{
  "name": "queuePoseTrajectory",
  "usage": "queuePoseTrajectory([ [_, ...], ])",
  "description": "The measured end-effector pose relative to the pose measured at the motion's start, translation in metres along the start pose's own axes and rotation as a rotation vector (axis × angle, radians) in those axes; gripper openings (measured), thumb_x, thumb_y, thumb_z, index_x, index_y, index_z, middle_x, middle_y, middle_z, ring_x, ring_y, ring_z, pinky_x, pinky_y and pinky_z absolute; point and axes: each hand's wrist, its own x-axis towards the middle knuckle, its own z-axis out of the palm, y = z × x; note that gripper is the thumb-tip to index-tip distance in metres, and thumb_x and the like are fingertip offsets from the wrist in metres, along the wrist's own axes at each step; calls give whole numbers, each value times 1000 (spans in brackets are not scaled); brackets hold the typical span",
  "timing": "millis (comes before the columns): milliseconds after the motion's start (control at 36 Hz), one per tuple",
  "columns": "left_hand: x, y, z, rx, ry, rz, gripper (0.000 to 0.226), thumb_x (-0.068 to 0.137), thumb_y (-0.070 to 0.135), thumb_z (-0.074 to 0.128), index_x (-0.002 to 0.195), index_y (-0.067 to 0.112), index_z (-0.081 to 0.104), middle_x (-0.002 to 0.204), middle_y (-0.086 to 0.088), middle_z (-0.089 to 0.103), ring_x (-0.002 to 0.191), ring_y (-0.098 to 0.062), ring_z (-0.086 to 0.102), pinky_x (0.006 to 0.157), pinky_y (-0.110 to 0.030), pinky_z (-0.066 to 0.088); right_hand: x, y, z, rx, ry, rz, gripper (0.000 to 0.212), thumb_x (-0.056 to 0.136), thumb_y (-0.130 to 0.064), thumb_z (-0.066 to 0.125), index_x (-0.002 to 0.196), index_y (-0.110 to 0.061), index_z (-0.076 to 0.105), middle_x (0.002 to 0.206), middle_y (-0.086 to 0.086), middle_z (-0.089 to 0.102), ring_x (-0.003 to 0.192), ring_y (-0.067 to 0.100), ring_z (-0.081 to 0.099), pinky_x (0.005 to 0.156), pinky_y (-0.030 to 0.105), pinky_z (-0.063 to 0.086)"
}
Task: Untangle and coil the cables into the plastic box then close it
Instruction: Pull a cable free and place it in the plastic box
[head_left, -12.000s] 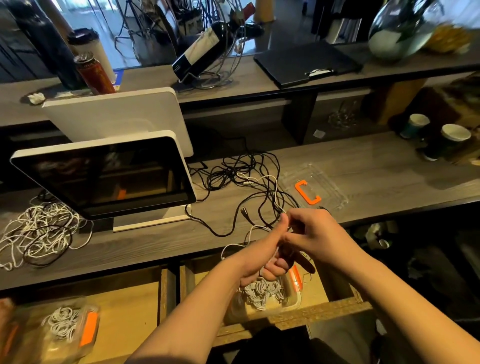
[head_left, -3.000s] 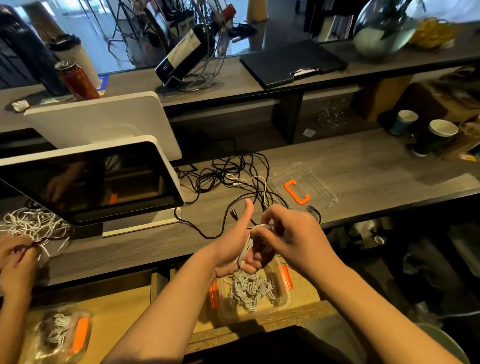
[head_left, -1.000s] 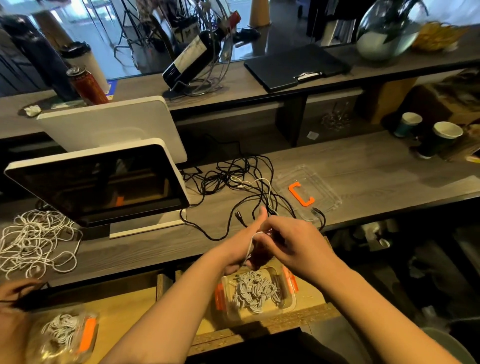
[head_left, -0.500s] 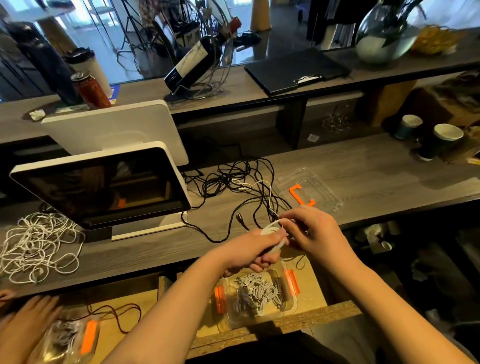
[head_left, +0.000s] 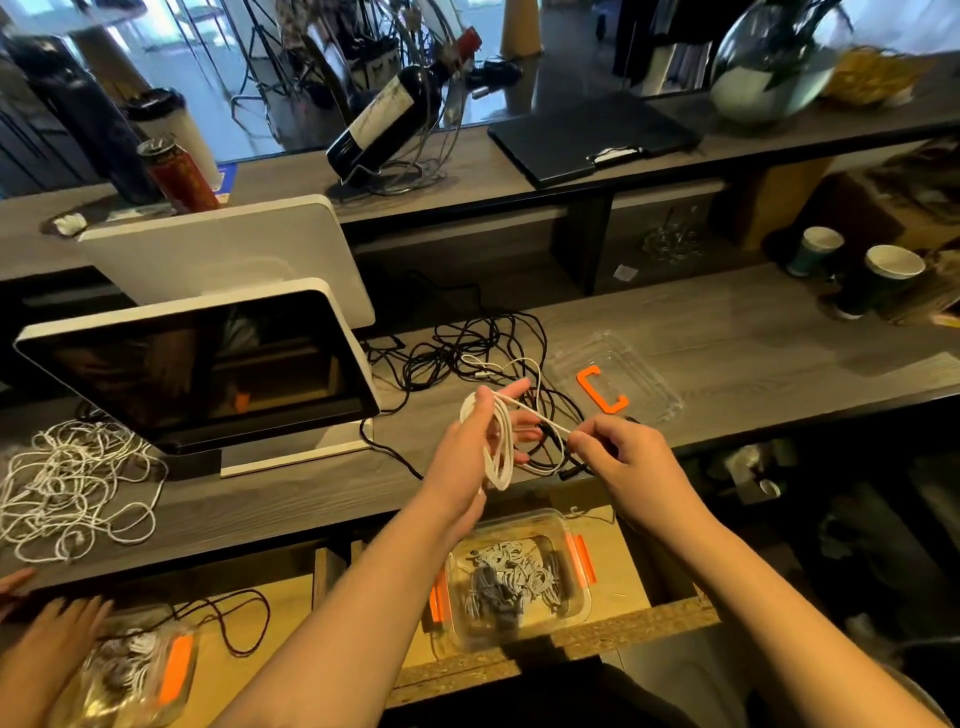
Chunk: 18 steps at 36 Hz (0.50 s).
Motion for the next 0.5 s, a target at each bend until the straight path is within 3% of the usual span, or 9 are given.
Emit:
queuePoseTrajectory([
  [111, 4, 8, -6, -319, 44, -6, 51, 108, 47, 27, 126, 21, 66, 105, -10, 74, 99, -20, 68, 85, -30, 53, -6, 1, 8, 7, -73, 24, 21, 99, -30, 55, 82, -26, 67, 74, 2, 67, 70, 18, 60, 67, 40, 49],
  [194, 4, 12, -9, -460, 62, 0, 50, 108, 46, 28, 128, 17, 64, 92, -8, 72, 88, -19, 70, 86, -33, 56, -15, 1, 18, 7, -149, 30, 22, 100, -29, 54, 83, -28, 66, 75, 2, 66, 69, 15, 59, 64, 34, 48],
  [278, 6, 9, -6, -475, 98, 8, 50, 107, 48, 28, 130, 18, 62, 77, -2, 62, 66, -13, 58, 70, -28, 56, -24, -2, 34, 17, -206, 41, 22, 100, -29, 54, 85, -21, 68, 77, 4, 68, 73, 20, 62, 69, 38, 50],
  [361, 9, 4, -1, -474, 130, 9, 52, 107, 50, 28, 131, 18, 61, 68, 2, 50, 55, -7, 41, 52, -21, 43, -32, -7, 51, -5, -248, 17, 23, 100, -27, 53, 86, -17, 68, 70, -2, 64, 65, 11, 56, 67, 38, 48],
  [417, 12, 2, 0, -501, 131, 2, 52, 107, 50, 29, 132, 18, 60, 65, 4, 42, 53, -6, 32, 46, -19, 30, -35, -9, 58, -29, -256, -1, 23, 101, -28, 52, 87, -18, 67, 70, -6, 62, 65, 9, 55, 66, 39, 47],
  [500, 17, -3, -3, -488, 153, 5, 52, 106, 51, 31, 130, 17, 61, 64, 4, 38, 52, -6, 27, 44, -18, 24, -37, -12, 60, -67, -287, -13, 25, 101, -32, 50, 88, -18, 66, 71, -5, 62, 67, 14, 56, 64, 37, 43],
])
